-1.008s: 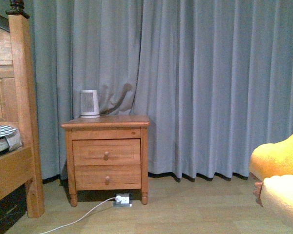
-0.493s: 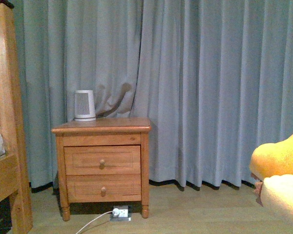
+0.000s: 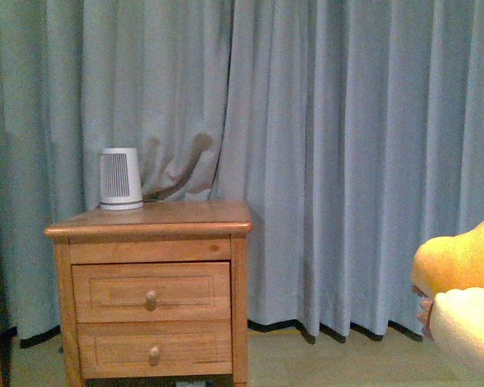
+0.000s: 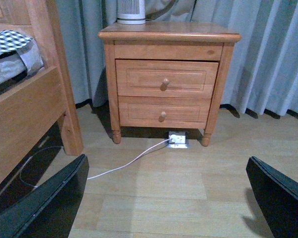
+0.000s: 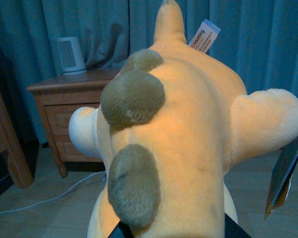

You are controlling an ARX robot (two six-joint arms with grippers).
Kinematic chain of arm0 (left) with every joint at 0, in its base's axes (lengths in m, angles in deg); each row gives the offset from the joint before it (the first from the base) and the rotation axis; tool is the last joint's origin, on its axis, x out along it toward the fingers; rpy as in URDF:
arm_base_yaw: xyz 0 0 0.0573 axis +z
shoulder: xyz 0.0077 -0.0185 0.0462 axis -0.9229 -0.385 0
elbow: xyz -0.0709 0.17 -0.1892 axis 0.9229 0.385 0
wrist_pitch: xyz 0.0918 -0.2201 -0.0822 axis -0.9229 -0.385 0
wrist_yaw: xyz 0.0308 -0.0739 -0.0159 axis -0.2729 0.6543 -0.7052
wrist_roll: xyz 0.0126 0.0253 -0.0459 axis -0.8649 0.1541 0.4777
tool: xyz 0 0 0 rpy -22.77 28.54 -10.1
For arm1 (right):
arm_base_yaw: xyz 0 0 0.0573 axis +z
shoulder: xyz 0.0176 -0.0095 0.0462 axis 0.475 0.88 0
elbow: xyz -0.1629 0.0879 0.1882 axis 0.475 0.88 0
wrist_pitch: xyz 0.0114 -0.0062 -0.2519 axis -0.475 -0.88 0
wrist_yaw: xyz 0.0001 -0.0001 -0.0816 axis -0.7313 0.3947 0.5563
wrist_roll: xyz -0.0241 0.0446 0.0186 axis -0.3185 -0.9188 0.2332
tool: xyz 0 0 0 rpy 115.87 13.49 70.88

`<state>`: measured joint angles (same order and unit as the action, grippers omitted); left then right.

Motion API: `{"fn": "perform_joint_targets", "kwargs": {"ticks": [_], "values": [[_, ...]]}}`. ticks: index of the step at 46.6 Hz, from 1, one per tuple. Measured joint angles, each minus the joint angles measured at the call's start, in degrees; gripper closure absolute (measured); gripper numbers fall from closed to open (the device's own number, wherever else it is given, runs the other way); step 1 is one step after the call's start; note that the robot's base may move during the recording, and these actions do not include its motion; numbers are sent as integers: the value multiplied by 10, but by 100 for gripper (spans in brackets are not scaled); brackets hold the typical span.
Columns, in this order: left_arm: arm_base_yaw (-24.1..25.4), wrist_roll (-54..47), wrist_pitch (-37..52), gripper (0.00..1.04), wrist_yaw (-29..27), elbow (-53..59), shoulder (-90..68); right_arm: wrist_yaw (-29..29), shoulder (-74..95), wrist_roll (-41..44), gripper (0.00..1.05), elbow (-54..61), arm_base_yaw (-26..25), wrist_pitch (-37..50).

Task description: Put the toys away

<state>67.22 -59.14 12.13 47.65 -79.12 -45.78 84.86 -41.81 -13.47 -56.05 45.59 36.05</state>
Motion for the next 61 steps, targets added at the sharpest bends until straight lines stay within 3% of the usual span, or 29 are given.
{"fn": "perform_joint_targets", "kwargs": {"ticks": [61], "values": [[1, 0, 0, 6, -1, 0, 0, 1, 0, 0, 97, 0, 1, 0]]}}
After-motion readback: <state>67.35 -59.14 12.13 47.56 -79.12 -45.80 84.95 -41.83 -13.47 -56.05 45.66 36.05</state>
